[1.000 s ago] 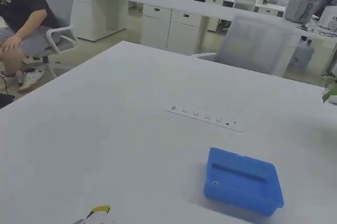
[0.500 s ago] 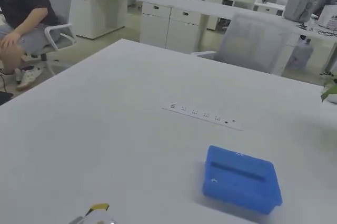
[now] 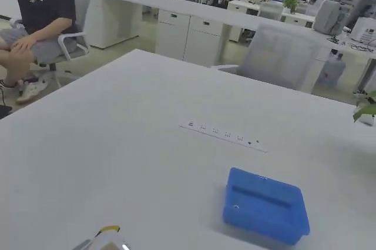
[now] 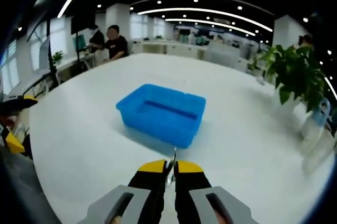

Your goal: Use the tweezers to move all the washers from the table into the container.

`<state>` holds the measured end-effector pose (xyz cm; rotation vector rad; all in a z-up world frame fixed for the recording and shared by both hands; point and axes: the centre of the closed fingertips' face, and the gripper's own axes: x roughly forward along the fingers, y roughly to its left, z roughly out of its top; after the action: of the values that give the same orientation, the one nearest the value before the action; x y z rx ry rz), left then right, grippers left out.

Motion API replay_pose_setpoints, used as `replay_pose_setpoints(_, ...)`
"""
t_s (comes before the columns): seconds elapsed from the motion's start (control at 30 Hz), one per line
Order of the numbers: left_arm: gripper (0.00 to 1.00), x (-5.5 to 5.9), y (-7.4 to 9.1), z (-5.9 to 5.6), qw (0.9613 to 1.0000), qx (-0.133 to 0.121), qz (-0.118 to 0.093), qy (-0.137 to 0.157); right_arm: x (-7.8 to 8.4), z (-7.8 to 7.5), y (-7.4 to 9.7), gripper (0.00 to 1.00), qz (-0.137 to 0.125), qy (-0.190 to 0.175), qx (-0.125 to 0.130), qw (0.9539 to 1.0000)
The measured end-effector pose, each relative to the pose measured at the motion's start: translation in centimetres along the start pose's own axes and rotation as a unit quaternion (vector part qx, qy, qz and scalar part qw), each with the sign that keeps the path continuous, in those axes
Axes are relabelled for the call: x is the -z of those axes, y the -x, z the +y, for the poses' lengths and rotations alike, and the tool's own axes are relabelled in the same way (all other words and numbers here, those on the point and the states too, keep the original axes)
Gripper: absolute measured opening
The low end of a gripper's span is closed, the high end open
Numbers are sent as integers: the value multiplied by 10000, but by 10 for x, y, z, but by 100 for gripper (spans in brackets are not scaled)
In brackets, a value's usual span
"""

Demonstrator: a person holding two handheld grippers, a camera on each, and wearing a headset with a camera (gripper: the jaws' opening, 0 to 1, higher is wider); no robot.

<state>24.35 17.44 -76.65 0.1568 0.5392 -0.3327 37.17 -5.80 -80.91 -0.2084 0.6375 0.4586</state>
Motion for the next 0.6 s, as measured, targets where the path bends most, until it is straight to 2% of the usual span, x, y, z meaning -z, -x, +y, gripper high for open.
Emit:
replay_pose_setpoints(0.07, 93, 0, 0, 0, 10000, 0, -8, 4, -4, -1, 2, 2, -44, 67, 10, 10000)
replay_pose_setpoints(0.13, 93, 0, 0, 0, 10000, -9, -16, 10, -16, -2, 6, 2, -171, -9, -18, 9999)
replay_pose_setpoints(0.37, 93, 1, 0, -1, 10000, 12, 11, 3, -52, 1, 20, 2, -487, -64, -287, 9984)
replay_pose_setpoints(0.6, 93, 3, -2, -1, 10000, 16, 86, -33, -90, 2, 23, 2, -888, 87, -308, 9955)
